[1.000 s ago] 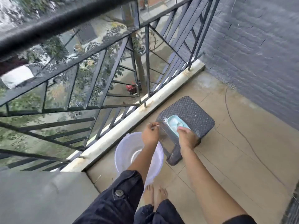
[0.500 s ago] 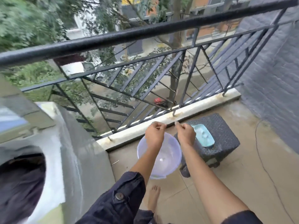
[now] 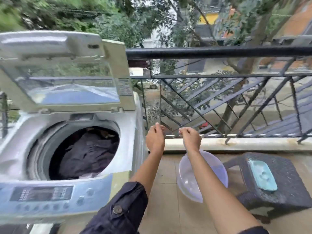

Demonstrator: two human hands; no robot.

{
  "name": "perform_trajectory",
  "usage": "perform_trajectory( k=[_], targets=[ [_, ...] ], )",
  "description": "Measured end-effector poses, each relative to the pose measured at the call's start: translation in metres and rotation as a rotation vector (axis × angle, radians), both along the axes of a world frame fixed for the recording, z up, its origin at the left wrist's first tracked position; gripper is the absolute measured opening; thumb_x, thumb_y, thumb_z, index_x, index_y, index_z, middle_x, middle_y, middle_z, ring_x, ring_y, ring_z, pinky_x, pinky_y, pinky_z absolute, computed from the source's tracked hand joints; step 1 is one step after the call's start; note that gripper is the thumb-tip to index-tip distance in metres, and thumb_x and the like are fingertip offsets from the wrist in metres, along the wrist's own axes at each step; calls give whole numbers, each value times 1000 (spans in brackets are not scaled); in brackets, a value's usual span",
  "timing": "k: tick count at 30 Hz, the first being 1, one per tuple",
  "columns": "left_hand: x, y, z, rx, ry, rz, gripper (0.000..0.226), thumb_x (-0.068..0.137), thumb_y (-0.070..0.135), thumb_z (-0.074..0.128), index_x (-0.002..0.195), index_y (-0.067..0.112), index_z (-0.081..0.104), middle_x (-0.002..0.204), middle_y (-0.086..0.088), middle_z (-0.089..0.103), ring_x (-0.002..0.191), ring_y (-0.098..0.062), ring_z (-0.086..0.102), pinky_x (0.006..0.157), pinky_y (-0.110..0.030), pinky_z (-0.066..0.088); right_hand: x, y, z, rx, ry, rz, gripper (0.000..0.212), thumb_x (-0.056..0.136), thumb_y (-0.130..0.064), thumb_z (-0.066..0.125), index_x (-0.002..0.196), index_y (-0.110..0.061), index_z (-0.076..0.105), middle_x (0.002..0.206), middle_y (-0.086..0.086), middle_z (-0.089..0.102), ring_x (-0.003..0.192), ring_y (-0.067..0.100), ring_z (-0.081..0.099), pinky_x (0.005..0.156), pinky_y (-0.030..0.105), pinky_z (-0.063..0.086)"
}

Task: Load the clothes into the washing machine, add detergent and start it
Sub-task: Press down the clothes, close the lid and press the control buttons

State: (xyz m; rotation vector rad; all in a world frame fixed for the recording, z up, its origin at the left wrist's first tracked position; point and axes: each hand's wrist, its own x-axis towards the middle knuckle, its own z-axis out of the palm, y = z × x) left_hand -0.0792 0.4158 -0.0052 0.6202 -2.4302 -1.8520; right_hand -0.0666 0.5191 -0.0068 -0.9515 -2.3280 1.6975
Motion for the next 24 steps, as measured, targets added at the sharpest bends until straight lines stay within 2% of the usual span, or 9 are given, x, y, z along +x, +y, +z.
perform_trajectory(
  k=[3, 6, 8, 10, 14, 17, 20, 24],
  targets=[
    [-12, -47, -1, 45, -34, 98, 37, 96, 34, 34, 98, 15, 66, 97, -1, 68, 96, -21, 60, 93, -34, 44, -18, -44, 4, 0, 44, 75, 16, 84, -16, 56, 82, -14, 72, 94, 9, 73, 93, 27, 65, 72, 28, 42],
    [-27, -94, -5, 167, -28, 203, 28, 85, 41, 36, 81, 26, 58, 92, -1, 71, 95, -27, 66, 95, -41, 47, -36, -88, 8, -6, 46, 101, 16, 84, -18, 56, 84, -15, 72, 93, 8, 73, 93, 27, 64, 69, 26, 40],
    [-36, -128, -8, 189, -56, 262, 23, 91, 35, 39, 74, 27, 53, 88, 1, 71, 92, -26, 67, 93, -39, 47, -47, -119, 10, 26, 41, 89, 17, 85, -19, 55, 87, -15, 72, 95, 9, 73, 93, 29, 63, 69, 26, 37],
    [-47, -162, -11, 201, -78, 341, 21, 93, 35, 40, 83, 24, 53, 89, 0, 71, 91, -26, 67, 92, -36, 46, -57, -151, 11, 59, 46, 102, 18, 86, -19, 55, 89, -14, 72, 95, 11, 72, 91, 29, 61, 71, 28, 40],
    [-64, -225, -21, 270, -84, 416, 19, 96, 37, 39, 96, 21, 49, 87, 0, 67, 88, -27, 66, 92, -37, 48, -76, -209, 8, 7, 27, 104, 15, 82, -19, 59, 85, -10, 70, 79, 7, 62, 78, 22, 55, 69, 27, 38],
    [-74, -270, -25, 286, -91, 445, 19, 98, 37, 37, 99, 20, 47, 90, 0, 65, 80, -23, 60, 86, -37, 48, -87, -250, 4, -33, 17, 87, 13, 81, -21, 61, 85, -11, 69, 83, 4, 63, 82, 20, 54, 73, 29, 41],
    [-83, -310, -28, 325, -120, 460, 19, 99, 37, 36, 103, 21, 46, 93, 1, 64, 83, -21, 58, 89, -40, 49, -95, -285, 0, -106, -11, 64, 16, 84, -22, 61, 88, -10, 69, 88, 4, 65, 86, 20, 58, 70, 23, 38],
    [-97, -351, -35, 363, -156, 513, 30, 98, 37, 38, 116, 16, 49, 103, -6, 66, 90, -26, 61, 91, -42, 50, -105, -321, -9, -252, -44, 13, 13, 84, -21, 64, 71, -17, 64, 84, 5, 67, 85, 21, 64, 64, 21, 43]
  ],
)
